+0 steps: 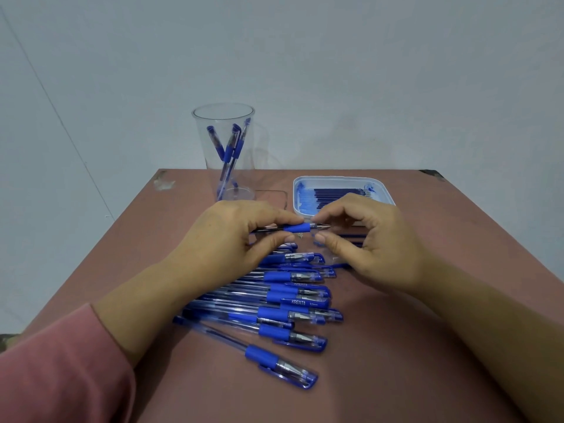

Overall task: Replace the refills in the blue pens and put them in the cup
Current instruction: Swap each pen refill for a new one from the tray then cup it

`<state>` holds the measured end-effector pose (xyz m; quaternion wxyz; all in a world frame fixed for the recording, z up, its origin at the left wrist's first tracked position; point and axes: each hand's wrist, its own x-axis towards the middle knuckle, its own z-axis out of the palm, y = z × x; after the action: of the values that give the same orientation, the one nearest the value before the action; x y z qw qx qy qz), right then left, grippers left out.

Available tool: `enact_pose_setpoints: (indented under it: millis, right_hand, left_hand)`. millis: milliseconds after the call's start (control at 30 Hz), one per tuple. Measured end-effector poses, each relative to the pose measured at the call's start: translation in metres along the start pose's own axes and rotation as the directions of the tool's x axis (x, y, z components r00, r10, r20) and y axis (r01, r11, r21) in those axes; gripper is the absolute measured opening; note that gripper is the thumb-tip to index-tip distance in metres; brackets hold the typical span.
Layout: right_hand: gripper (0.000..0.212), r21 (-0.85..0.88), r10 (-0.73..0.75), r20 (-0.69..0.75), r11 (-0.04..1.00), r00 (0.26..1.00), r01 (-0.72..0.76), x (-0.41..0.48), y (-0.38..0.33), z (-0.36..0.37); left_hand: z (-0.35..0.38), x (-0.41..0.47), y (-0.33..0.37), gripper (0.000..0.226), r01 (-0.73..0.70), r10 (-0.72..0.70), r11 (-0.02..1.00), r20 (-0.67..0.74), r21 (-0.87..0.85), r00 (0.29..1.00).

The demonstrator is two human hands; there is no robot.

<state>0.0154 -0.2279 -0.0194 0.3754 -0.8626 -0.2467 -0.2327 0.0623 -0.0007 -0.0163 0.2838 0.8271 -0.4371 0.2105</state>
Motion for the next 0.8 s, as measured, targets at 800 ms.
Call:
enact_pose_setpoints:
  millis: [800]
  right_hand:
    - [0.008, 0.119, 0.136, 0.047, 0.983, 0.990, -0.140, -0.0004, -0.0056, -0.0015]
  left_hand:
    - [0.0017, -0.0003, -0.0008, 0.032, -0.003, 0.003, 1.000, 0.005, -0.009, 1.000]
